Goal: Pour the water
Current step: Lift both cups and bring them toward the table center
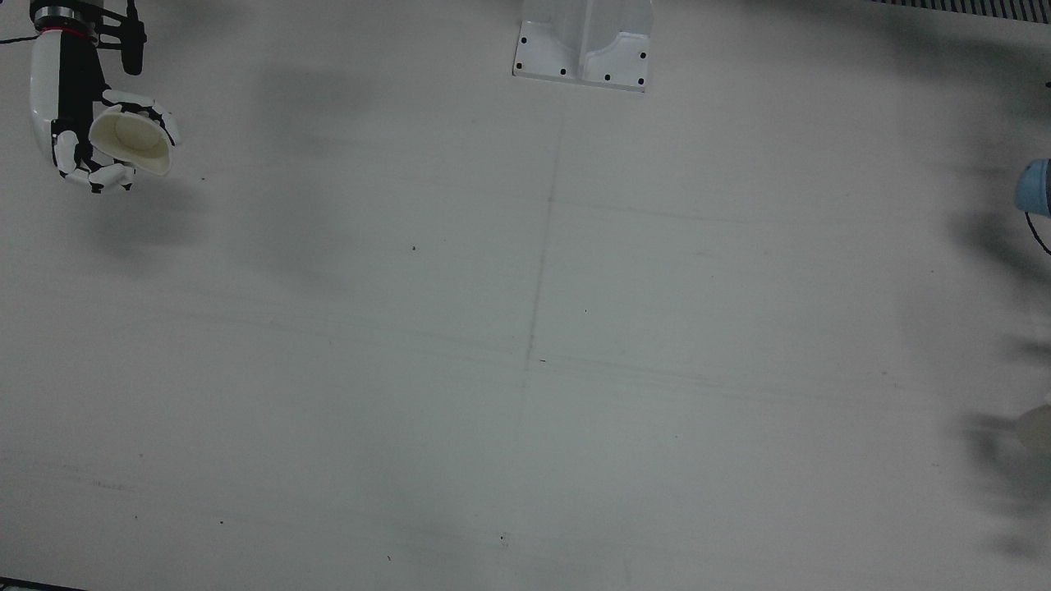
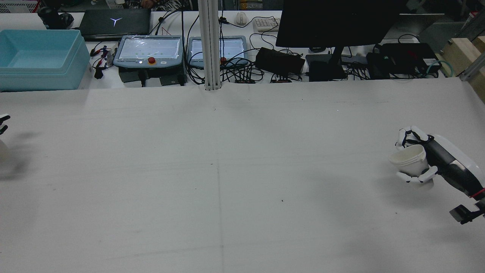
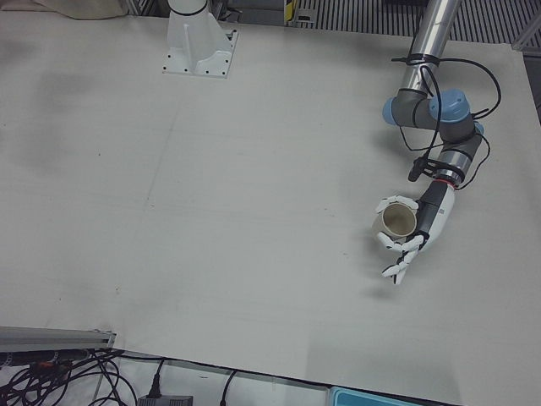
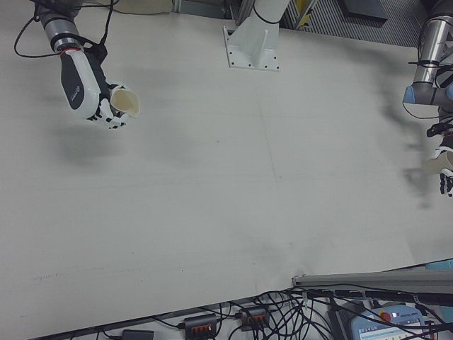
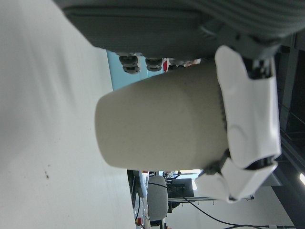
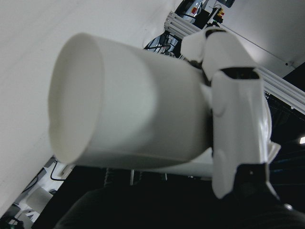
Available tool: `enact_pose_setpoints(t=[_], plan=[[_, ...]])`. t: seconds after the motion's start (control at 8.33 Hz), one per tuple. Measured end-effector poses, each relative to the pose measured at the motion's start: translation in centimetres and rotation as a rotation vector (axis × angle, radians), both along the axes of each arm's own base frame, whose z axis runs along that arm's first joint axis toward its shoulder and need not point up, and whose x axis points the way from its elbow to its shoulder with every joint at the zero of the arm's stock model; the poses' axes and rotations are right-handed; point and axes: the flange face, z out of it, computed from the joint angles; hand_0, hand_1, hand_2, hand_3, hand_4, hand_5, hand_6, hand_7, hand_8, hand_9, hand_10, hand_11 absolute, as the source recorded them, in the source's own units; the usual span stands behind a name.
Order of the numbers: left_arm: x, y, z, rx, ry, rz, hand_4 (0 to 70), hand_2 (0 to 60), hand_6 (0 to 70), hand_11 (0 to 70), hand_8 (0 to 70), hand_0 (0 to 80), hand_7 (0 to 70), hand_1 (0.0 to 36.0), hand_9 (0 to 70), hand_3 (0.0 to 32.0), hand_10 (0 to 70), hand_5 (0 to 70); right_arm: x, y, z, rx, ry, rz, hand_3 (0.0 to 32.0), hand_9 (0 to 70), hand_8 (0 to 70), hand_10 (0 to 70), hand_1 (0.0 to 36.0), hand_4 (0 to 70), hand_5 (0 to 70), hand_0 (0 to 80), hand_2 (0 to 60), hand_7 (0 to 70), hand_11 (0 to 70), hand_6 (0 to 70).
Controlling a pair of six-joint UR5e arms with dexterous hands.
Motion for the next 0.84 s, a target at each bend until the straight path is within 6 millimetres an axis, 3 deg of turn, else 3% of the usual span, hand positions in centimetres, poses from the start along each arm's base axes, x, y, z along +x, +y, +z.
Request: enact_pose_setpoints(t=[0.12, 0.24, 0.48, 0.6, 0.72, 0.84], plan=[[0.3, -0.4, -0.6, 0.01, 0.006, 0.002, 70.0, 60.0, 9.4, 7.8, 3.1, 58.7, 19.7, 36.0, 4.4, 0.0, 4.1, 70.0, 1.5, -0.3, -4.4, 0.016, 0.014, 0.029, 0.0, 66.1, 48.5, 62.1, 36.0, 0.0, 70.0, 80.0, 52.3, 58.2, 70.0, 41.6], [0.7, -0.8, -1.5, 0.021, 0.012, 0.005, 70.0, 60.0, 10.1, 8.3, 3.4, 58.8, 20.5, 36.0, 4.7, 0.0, 4.5, 70.0, 3.4, -1.1, -9.4, 0.059, 0.047, 0.062, 0.0, 67.2, 49.7, 61.9, 36.0, 1.6, 70.0, 80.0, 58.0, 60.5, 70.0, 46.3], [2.4, -2.9, -5.0, 0.054, 0.026, 0.018, 70.0, 60.0, 10.8, 8.7, 3.8, 60.5, 21.5, 36.0, 5.3, 0.0, 4.8, 70.0, 8.1, -2.3, -20.3, 0.158, 0.14, 0.141, 0.0, 67.5, 50.2, 61.7, 36.0, 5.3, 70.0, 80.0, 60.0, 61.1, 70.0, 48.4], [3.8, -4.4, -7.1, 0.075, 0.03, 0.038, 70.0, 60.0, 11.4, 9.0, 4.0, 63.1, 22.2, 36.0, 5.6, 0.0, 4.8, 70.0, 9.8, -2.3, -23.7, 0.184, 0.159, 0.176, 0.0, 67.2, 50.1, 61.5, 36.0, 7.3, 70.0, 80.0, 60.0, 61.9, 70.0, 49.5], [5.5, -5.7, -9.3, 0.097, 0.034, 0.073, 70.0, 60.0, 11.5, 9.1, 4.3, 63.4, 22.1, 36.0, 5.6, 0.0, 4.8, 70.0, 11.0, -2.3, -25.8, 0.201, 0.166, 0.201, 0.0, 65.6, 49.4, 60.7, 36.0, 19.0, 70.0, 80.0, 60.0, 67.5, 70.0, 56.2], [7.5, -6.7, -11.8, 0.116, 0.034, 0.115, 70.0, 60.0, 11.6, 9.1, 4.2, 63.2, 22.0, 36.0, 5.6, 0.0, 4.8, 70.0, 11.5, -2.1, -26.8, 0.213, 0.165, 0.212, 0.0, 65.2, 49.3, 60.9, 36.0, 21.1, 70.0, 80.0, 60.0, 68.9, 70.0, 58.0]])
